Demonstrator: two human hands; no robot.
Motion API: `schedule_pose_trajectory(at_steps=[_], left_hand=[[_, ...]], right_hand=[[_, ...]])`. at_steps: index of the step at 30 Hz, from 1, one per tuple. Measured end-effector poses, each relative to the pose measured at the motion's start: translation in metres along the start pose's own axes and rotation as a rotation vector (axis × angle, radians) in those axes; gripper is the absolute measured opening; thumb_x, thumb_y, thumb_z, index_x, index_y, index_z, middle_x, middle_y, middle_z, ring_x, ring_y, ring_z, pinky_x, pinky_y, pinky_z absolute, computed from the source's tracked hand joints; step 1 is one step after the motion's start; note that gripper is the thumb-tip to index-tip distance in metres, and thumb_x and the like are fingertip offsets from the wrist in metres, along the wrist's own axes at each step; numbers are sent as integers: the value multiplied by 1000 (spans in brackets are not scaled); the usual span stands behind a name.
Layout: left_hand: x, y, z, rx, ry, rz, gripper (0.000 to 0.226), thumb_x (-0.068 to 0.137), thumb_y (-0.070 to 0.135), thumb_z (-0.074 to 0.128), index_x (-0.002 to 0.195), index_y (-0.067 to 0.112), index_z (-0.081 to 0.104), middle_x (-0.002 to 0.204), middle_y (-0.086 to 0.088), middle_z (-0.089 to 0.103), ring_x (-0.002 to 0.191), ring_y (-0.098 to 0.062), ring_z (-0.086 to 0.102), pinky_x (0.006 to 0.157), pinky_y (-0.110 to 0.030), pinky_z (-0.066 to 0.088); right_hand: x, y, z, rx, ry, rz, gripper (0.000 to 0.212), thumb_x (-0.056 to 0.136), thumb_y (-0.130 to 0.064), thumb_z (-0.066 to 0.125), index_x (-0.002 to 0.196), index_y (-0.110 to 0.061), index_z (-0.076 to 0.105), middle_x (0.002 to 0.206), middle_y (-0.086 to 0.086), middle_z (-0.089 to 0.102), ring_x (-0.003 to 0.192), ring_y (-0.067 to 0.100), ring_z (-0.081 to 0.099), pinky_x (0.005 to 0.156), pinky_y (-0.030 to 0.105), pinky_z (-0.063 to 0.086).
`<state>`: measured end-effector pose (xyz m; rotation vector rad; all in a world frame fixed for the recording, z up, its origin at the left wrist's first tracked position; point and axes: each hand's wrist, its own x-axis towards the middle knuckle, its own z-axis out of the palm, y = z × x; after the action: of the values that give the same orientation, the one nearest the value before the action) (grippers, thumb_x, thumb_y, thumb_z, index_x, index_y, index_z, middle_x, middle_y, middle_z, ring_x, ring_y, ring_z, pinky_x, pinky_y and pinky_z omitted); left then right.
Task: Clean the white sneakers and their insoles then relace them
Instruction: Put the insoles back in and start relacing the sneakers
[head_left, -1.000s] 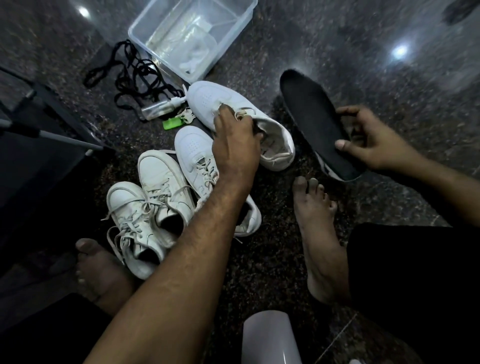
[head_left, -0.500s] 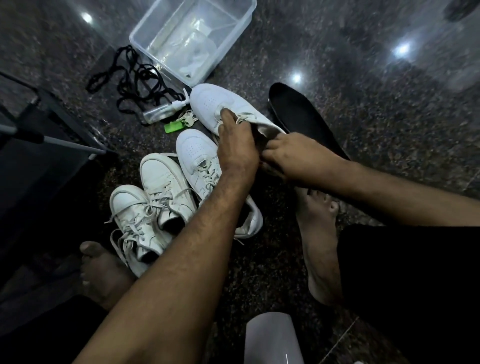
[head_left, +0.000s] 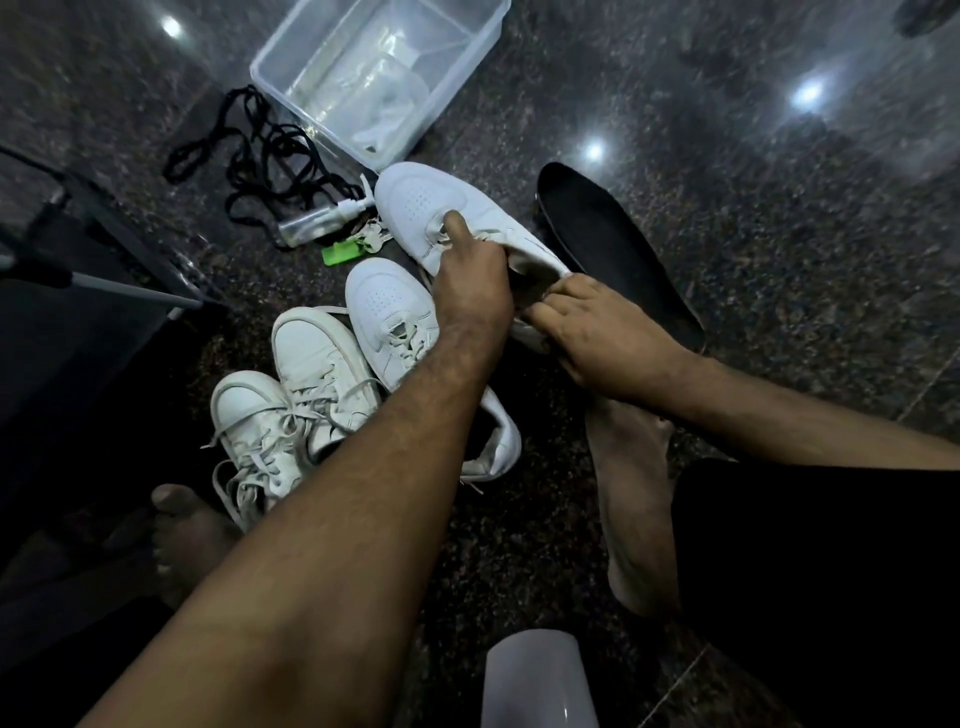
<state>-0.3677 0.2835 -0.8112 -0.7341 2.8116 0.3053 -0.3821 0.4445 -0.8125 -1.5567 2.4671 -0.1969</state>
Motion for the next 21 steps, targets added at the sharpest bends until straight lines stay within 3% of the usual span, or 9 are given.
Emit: schedule_pose_trajectory(at_steps=[13,18,21], left_hand=[[3,6,1,-2,-8,-31,21,96,8,49,105,6,67,146,-16,31,86,-32,67,73,-40,47],[-6,-1,-9,-12,-15,30,20,91,9,50,99,-1,66,146,-21,29,81,-40,64,71,-43,45],[-18,-3,-24,38,44,113,22,93,15,50,94,1,67,143,-22,35,76,-41,63,63,-42,36]], right_hand=[[0,-1,4,23,59,-6,29,87,-17,47,110,-9,62,101,7,64,104,29,55,103,38,39],[3,0,-1,20,67,-9,35,101,-38,36,93,-15,62,86,1,67,89,25,57,95,37,40],[7,0,-3,7,60,-7,35,100,-36,32,82,-18,57,79,1,69,81,27,59,93,38,40]])
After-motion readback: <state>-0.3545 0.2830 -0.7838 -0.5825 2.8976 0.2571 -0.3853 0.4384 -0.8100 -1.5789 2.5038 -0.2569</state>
